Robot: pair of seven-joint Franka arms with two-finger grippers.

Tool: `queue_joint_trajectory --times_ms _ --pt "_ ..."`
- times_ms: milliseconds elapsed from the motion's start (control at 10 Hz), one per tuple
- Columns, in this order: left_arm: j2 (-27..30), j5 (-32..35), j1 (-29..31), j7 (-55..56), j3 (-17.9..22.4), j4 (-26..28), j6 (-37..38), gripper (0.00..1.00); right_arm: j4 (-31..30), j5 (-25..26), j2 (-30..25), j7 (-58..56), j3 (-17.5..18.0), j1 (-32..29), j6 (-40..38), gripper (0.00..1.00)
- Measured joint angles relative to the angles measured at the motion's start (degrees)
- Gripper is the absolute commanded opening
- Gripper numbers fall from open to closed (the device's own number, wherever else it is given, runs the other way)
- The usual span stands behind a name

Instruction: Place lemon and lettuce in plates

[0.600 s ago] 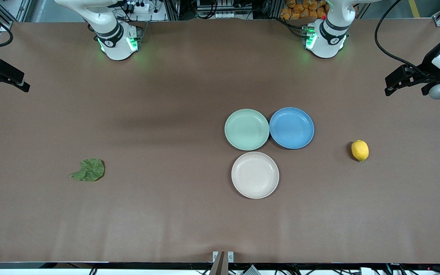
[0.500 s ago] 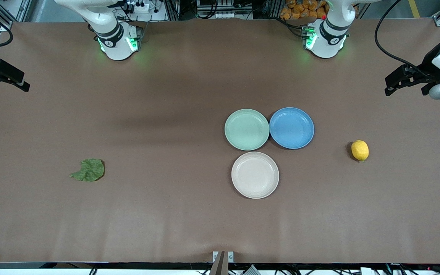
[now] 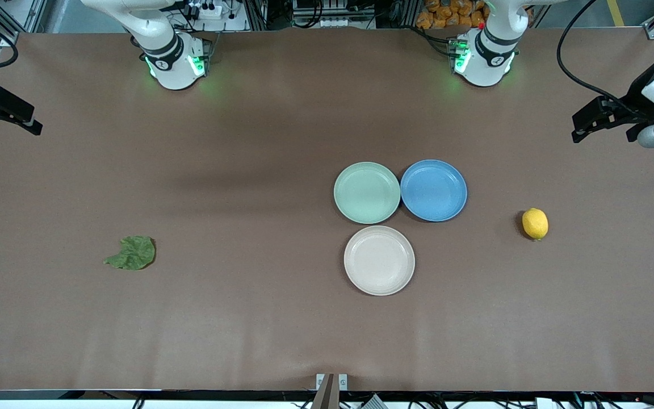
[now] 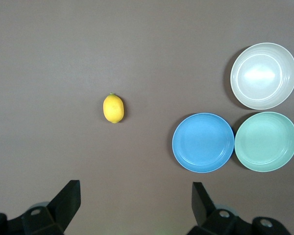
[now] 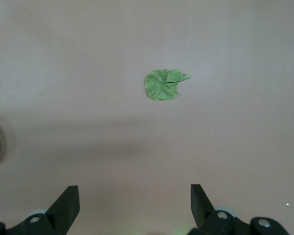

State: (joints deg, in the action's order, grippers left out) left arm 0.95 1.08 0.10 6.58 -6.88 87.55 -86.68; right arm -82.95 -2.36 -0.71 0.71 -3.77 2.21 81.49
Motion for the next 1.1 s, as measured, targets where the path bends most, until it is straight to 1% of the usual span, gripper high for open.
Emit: queue_joint_trajectory --times_ms 500,700,800,900,1000,1100 --pt "-2.69 0.0 -0.19 -0.06 -0.04 -0.05 0.13 1.0 0.0 0.0 -0.04 -0.06 0.0 0.06 0.0 1.0" --pt "-3.22 0.0 0.96 -0.06 0.6 -0.12 0.13 1.0 -0.42 0.0 -0.06 -0.06 -0.01 0.06 0.41 1.0" --pt "-3.26 0.0 2.14 -0.08 0.89 -0.15 0.16 1.0 -1.99 0.0 -0.01 -0.06 -0.04 0.06 2.04 1.0" --pt "-3.59 0.0 3.08 -0.33 1.05 -0.09 0.28 1.0 -5.37 0.0 0.11 -0.06 -0.05 0.06 5.67 1.0" --pt "-4.47 0.0 3.72 -0.61 1.09 0.02 0.34 1.0 -10.36 0.0 0.41 -0.06 -0.08 0.06 11.46 1.0" --pt "-5.66 0.0 3.87 -0.8 1.09 0.19 0.34 1.0 -16.22 0.0 0.9 -0.06 -0.12 0.06 18.98 1.0"
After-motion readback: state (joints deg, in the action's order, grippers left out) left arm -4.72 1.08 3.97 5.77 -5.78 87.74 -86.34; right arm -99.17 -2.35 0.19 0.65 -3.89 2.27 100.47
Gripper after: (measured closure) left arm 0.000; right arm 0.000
